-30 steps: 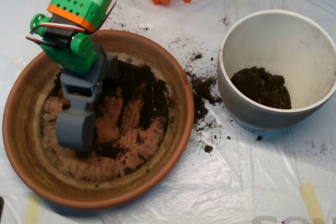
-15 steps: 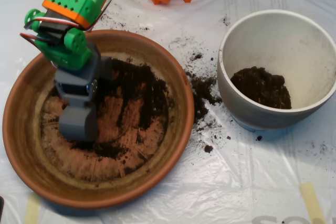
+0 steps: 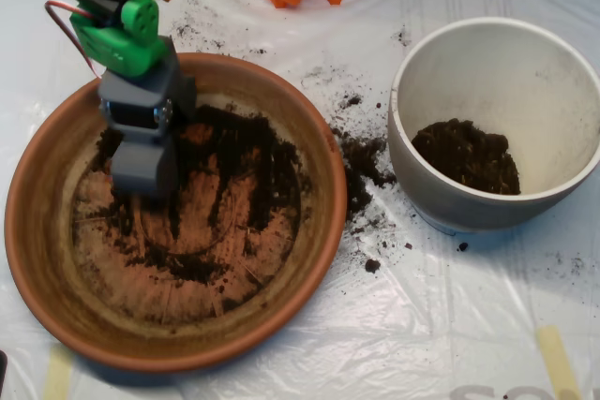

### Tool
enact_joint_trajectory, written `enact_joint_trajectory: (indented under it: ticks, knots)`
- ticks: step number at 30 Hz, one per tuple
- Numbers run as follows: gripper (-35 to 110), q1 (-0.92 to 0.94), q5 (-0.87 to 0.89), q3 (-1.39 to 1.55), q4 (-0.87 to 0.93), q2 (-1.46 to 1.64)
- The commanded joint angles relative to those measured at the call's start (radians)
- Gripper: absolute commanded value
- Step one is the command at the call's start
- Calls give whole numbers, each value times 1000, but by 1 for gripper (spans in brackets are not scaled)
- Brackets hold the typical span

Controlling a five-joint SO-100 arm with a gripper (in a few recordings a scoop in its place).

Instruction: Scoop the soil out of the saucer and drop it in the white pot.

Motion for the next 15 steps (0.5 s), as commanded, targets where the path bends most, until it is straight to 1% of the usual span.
enact_joint_trajectory:
  ticks: [1,8,15]
  knots:
    - [23,25,-6,94,-20,84]
    - [23,5,31,75,-60,72]
    - [19,0,31,71,-117,86]
